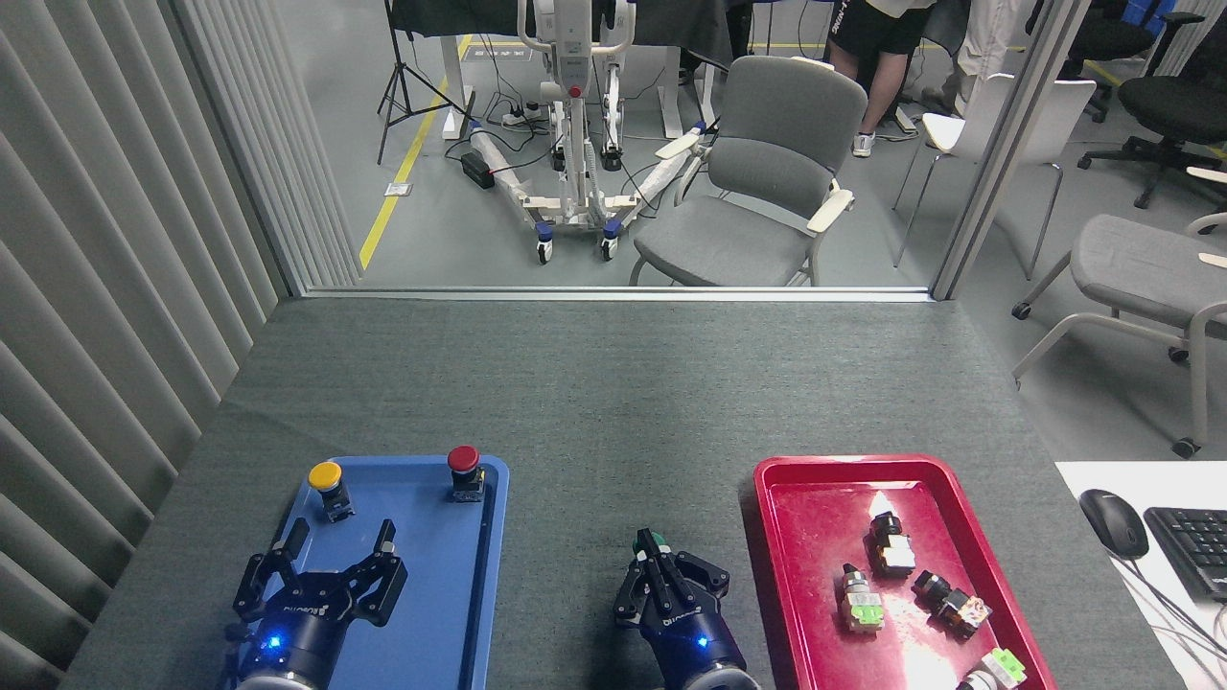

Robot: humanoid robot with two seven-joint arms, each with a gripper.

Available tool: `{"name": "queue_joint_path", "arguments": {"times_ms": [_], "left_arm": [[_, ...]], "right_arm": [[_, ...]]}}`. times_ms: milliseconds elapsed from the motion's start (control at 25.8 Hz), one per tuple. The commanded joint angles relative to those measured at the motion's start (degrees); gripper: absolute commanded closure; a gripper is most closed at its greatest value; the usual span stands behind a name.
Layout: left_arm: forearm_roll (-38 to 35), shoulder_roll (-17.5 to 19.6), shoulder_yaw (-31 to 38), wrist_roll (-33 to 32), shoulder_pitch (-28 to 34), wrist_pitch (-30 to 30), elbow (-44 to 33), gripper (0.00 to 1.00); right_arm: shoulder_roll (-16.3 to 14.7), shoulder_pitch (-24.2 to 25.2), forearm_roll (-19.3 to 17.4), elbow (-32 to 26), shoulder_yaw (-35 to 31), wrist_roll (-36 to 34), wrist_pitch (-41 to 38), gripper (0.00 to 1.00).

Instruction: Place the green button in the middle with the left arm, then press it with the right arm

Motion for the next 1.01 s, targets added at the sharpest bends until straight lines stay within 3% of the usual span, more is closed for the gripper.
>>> {"name": "queue_joint_path", "arguments": {"times_ms": [0, 194, 310, 387, 426, 735, 968], "left_arm": [[0.4, 0.0, 0.1, 0.0, 0.0, 0.0, 0.1, 0.0], [0.6, 0.0, 0.1, 0.0, -0.1, 0.0, -0.1, 0.0], [0.6, -0.2, 0.1, 0.0, 0.0, 0.0, -0.3, 0.0], [0.7, -0.2, 0.1, 0.0, 0.0, 0.0, -0.2, 0.0], [0.8, -0.1, 0.1, 0.1, 0.0, 0.0, -0.2, 0.0], [0.7, -0.5, -0.1, -0.1, 0.3, 0.1, 0.2, 0.0], [0.8, -0.6, -0.1, -0.1, 0.0, 0.0, 0.3, 0.0]], "right_arm": [[0.3, 0.0, -1.1, -0.4, -0.1, -3.2, 0.8, 1.0], [1.2, 0.1, -1.6, -1.2, -0.3, -4.2, 3.7, 0.86], [1.4, 0.0, -2.5, -2.9, -0.5, -5.5, 5.4, 0.39], [1.4, 0.0, -3.7, -3.8, -0.5, -8.4, 8.1, 0.12], [1.3, 0.0, -4.3, -4.3, -0.6, -9.3, 9.3, 0.03], [-1.3, 1.9, -5.1, -7.8, -6.1, -9.2, 9.5, 0.01], [-5.1, 7.4, -5.3, -15.5, -7.9, -9.2, 5.6, 0.01]]}}
